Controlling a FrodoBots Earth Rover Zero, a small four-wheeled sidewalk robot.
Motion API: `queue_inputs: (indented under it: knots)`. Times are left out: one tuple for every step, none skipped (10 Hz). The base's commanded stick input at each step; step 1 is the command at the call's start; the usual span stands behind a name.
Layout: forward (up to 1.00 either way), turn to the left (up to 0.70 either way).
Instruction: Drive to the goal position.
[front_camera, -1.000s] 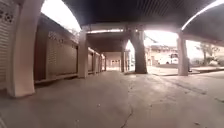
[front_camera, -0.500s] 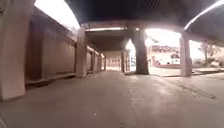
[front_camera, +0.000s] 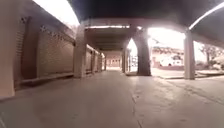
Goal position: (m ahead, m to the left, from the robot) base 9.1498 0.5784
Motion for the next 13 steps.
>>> queue_inputs:
  knots:
    - [0.70,0.00]
    - [0.70,0.00]
    - [0.70,0.00]
    - [0.70,0.00]
    - [0.70,0.00]
    - [0.70,0.00]
    - [0.70,0.00]
    - [0.70,0.00]
    - [0.70,0.00]
    - [0.70,0.00]
    - [0.70,0.00]
    - [0.70,0.00]
    - [0.70,0.00]
